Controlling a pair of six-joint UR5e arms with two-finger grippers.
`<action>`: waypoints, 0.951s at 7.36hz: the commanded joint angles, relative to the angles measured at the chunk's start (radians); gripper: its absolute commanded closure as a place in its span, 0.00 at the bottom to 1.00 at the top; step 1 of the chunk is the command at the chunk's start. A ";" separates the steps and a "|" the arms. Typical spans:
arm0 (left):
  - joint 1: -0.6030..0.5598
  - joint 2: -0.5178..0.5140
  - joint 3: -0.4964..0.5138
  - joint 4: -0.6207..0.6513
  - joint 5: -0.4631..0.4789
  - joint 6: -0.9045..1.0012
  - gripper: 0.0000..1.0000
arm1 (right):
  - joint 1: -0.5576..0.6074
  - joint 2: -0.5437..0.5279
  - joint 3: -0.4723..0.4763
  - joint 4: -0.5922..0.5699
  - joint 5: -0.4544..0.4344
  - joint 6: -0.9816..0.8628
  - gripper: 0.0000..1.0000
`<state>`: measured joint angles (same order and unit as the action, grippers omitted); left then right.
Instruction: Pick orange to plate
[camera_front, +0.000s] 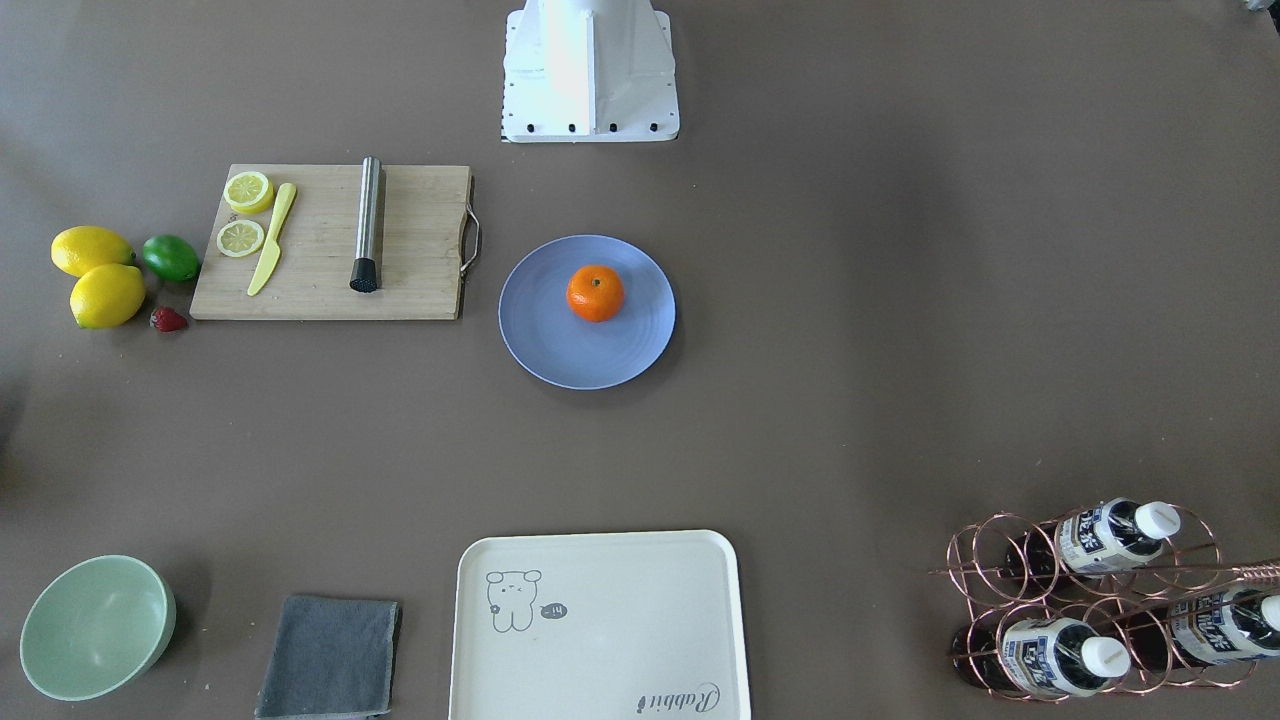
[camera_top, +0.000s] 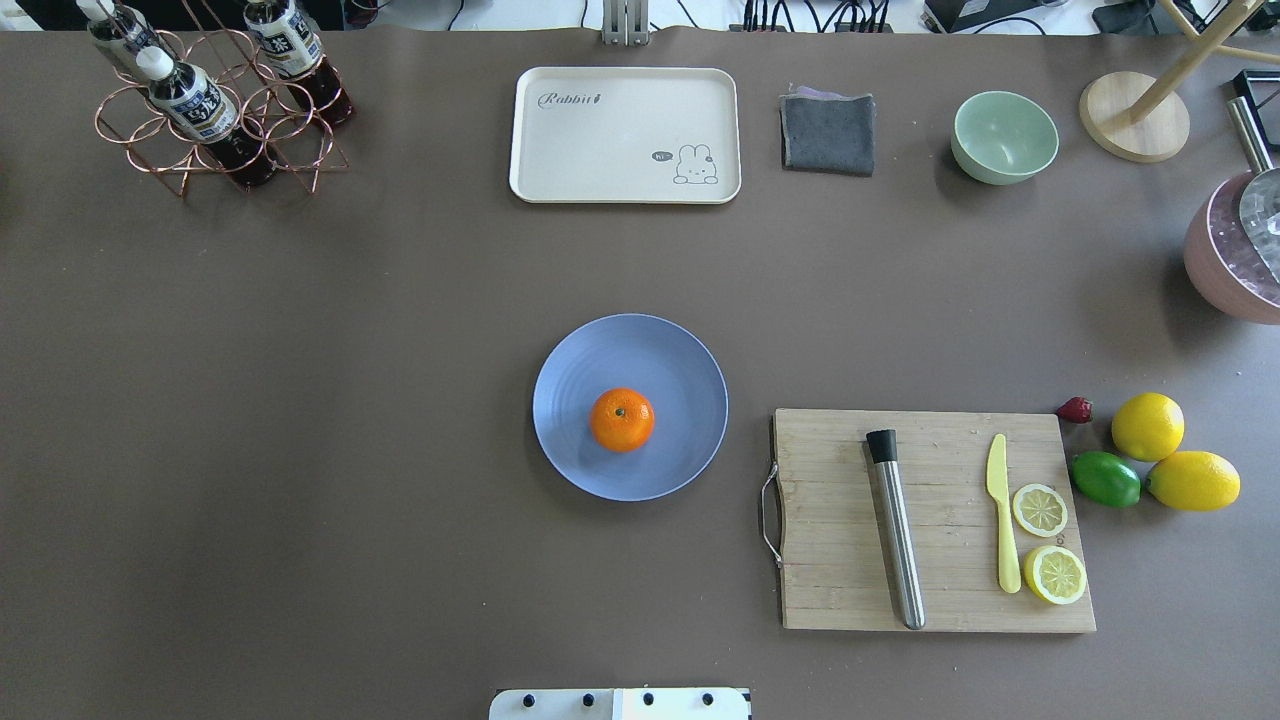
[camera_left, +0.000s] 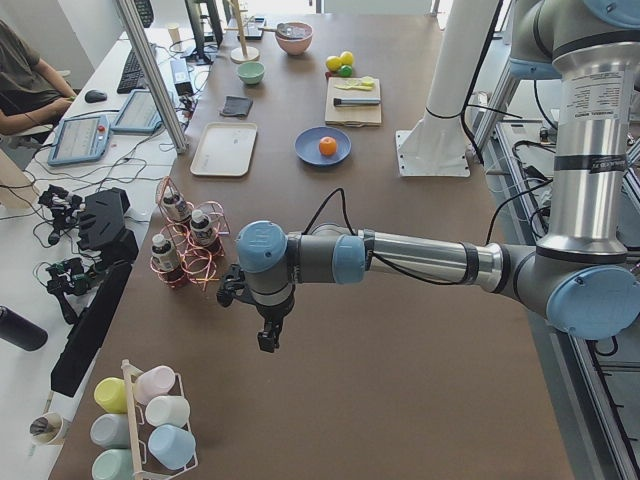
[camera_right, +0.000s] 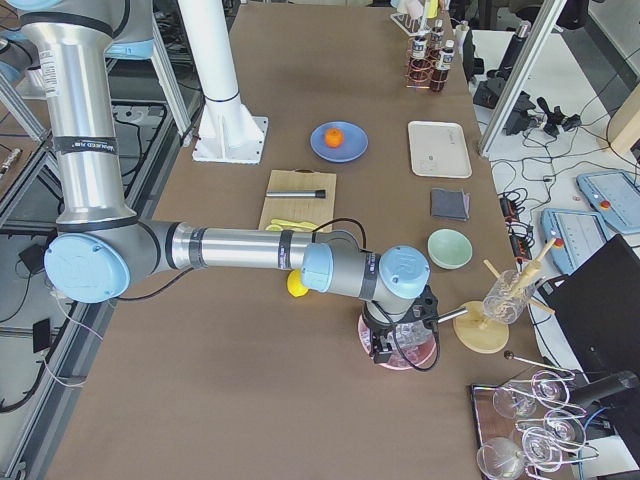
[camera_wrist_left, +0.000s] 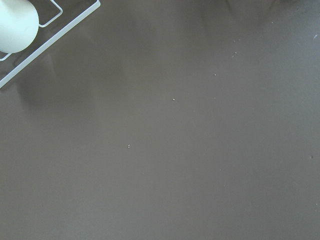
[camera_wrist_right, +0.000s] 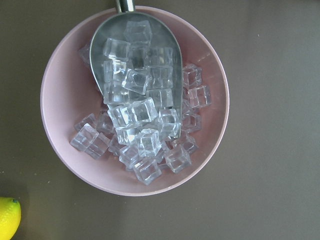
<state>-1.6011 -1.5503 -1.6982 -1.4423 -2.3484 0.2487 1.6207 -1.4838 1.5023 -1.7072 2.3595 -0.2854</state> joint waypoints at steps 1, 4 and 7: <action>0.001 0.015 0.012 -0.022 0.001 -0.003 0.02 | 0.004 -0.009 0.007 0.001 -0.012 0.009 0.00; 0.003 0.012 0.017 -0.024 0.003 -0.005 0.02 | 0.001 -0.007 -0.004 0.003 -0.054 0.000 0.00; 0.003 0.012 0.014 -0.024 0.000 -0.005 0.02 | -0.001 -0.009 -0.004 0.005 -0.059 0.002 0.00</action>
<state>-1.5985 -1.5385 -1.6829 -1.4664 -2.3482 0.2429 1.6207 -1.4918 1.4998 -1.7029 2.3007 -0.2843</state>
